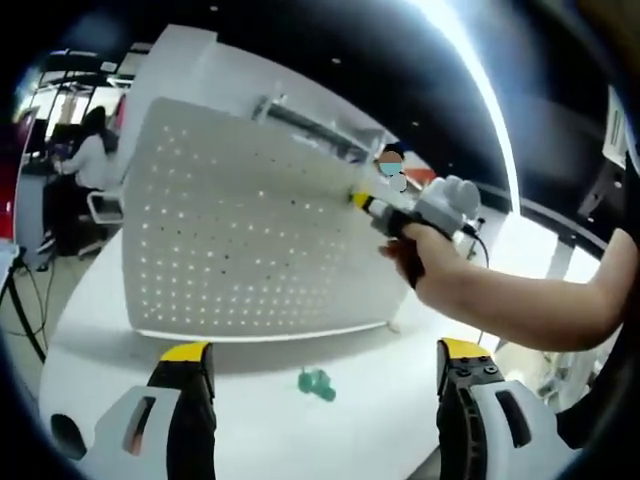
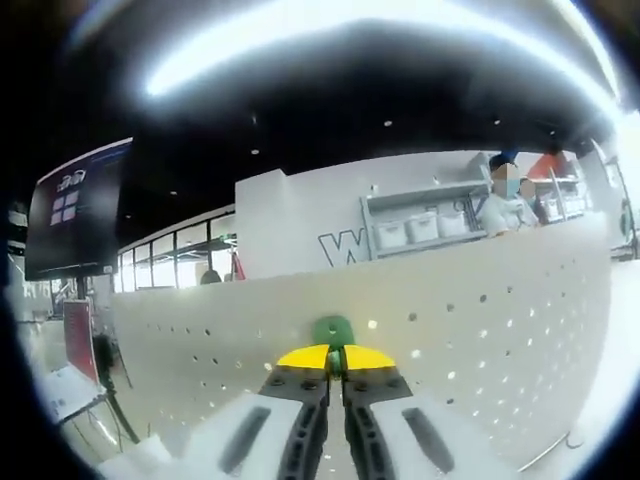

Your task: Insert the hook assembly into the mounting plate slot until the hook locks in place.

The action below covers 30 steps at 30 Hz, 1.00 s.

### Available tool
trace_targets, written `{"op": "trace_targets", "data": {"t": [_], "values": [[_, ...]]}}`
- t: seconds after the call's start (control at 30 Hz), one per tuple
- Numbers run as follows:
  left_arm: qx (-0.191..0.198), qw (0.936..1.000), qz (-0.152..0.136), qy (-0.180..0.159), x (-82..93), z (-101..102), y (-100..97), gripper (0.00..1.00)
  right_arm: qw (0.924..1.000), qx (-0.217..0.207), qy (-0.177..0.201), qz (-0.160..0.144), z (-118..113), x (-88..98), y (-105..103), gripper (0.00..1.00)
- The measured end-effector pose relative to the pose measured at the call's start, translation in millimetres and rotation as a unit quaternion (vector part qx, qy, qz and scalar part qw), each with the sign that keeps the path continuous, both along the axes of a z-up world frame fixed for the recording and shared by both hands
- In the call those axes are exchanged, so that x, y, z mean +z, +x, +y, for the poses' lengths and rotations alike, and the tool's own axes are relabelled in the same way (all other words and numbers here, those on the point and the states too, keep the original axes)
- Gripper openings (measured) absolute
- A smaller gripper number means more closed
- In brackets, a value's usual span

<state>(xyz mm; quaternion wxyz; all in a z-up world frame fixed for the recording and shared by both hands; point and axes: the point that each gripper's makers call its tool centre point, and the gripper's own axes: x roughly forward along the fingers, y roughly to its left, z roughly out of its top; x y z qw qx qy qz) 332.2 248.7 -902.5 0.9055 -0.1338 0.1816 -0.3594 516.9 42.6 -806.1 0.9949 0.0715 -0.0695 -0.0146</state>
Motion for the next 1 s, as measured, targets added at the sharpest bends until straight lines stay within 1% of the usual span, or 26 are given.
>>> {"op": "trace_targets", "data": {"t": [0.13,0.17,0.2,0.23,0.27,0.3,0.37,0.47,0.63,0.7,0.8,0.93,0.97,1.0], "values": [[0.001,1.0,0.002,0.001,-1.8,1,-0.4,0.93,1.0,-0.005,-0.003,-0.001,0,0.1,0,0.0],[0.001,1.0,0.003,0.0,-2.5,0,-0.7,0.93,0.9998,-0.009,-0.017,0.001,0,0.5,-1,0.0],[0.001,1.0,0.004,0.001,-3.0,0,-0.8,0.93,0.9995,-0.011,-0.029,0.01,0,-1.3,-1,0.01],[0.001,1.0,0.005,0.001,-4.0,0,-0.8,0.93,0.9985,-0.016,-0.051,0.014,0,-0.4,-1,0.01],[0.001,1.0,0.005,0.001,-4.3,0,-0.8,0.93,0.9988,-0.017,-0.044,0.015,2,-1.4,0,0.01],[0.001,1.0,0.006,0.0,-4.9,-1,-0.6,0.92,0.9986,-0.018,-0.047,0.016,2,-1.6,0,0.01],[0.002,1.0,0.007,0.0,-4.6,-1,-0.7,0.92,0.9991,-0.019,-0.035,0.017,1,-2.2,0,0.01],[0.003,1.0,0.003,-0.001,-2.5,0,-0.7,0.93,0.9995,-0.01,-0.02,0.023,0,-2.7,-1,0.02],[0.003,1.0,0.003,0.0,-2.2,2,-1.1,0.94,0.9997,-0.005,0.004,0.022,-1,1.5,-3,0.13],[0.004,1.0,0.0,0.003,-1.9,3,-1.1,0.94,0.9994,0.002,0.027,0.02,1,7.2,-4,0.16],[0.003,1.0,0.001,0.003,-1.9,3,-1.2,0.94,0.9998,0.004,0.021,0.006,2,22.4,-8,0.18],[0.004,0.9999,-0.006,0.008,2.0,5,-2.0,0.95,0.9997,0.017,0.014,-0.013,4,44.8,-16,0.22],[0.004,0.9999,-0.005,0.009,1.2,5,-2.3,0.95,0.9996,0.02,0.012,-0.015,3,48.1,-19,0.22],[0.004,0.9999,0.004,0.013,-2.1,6,-3.7,0.95,0.9995,0.025,0.009,-0.014,2,50.5,-22,0.23]]}}
